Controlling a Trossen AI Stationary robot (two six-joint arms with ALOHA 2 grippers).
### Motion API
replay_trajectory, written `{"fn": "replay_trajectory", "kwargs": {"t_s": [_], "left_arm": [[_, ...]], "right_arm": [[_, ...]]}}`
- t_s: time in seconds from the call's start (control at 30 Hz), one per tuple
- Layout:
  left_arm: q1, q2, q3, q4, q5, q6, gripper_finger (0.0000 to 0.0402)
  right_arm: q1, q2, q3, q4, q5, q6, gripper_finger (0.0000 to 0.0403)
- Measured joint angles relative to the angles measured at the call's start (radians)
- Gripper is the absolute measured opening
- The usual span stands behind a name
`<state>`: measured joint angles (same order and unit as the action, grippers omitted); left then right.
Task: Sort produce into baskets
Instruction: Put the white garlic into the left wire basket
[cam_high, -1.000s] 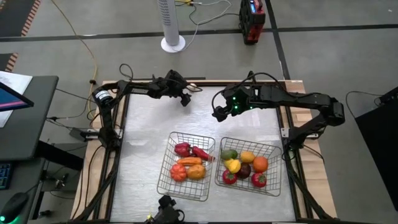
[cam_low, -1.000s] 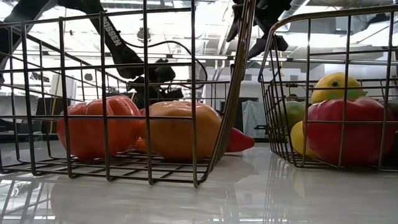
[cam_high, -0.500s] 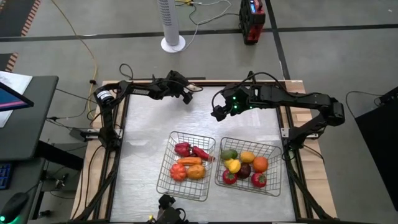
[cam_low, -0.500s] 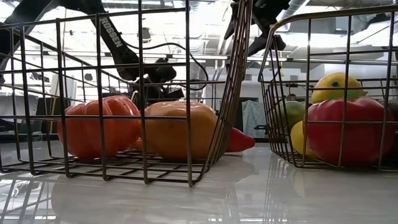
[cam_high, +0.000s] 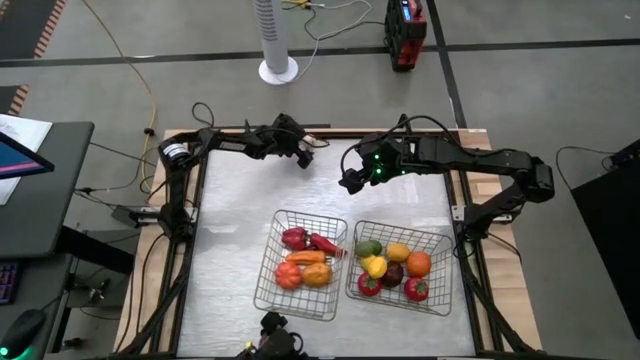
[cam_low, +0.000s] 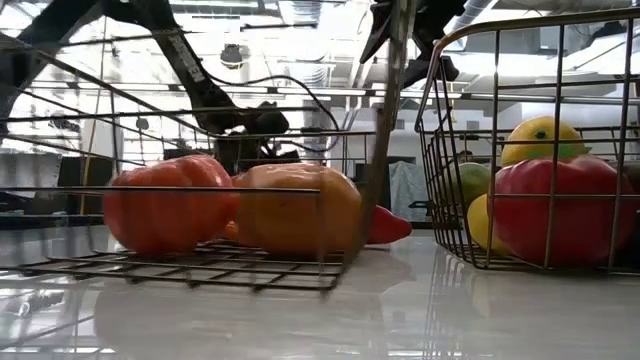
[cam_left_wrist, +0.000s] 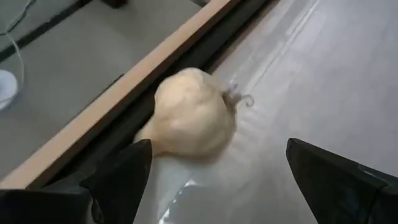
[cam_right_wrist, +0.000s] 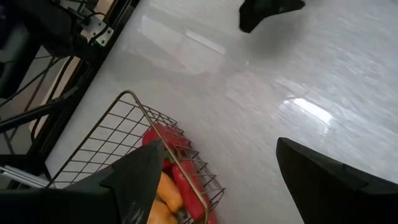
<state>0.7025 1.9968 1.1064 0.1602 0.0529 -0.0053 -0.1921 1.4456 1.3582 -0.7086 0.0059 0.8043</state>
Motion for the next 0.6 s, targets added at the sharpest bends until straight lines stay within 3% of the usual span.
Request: {"fn": "replay_trajectory", "kwargs": {"t_s": [0.2,0.6], "left_arm": [[-0.011,0.012,0.064,-0.034,-0.046,-0.019,0.0359],[-0.005,0.028,0.068,-0.034,-0.007,-0.002,0.0343]], "right_arm": [[0.000,0.000,0.000,0.003,-0.003,0.020,0.0338],[0.002,0.000,0.000,0.006,-0.003,0.027,0.0338]]}}
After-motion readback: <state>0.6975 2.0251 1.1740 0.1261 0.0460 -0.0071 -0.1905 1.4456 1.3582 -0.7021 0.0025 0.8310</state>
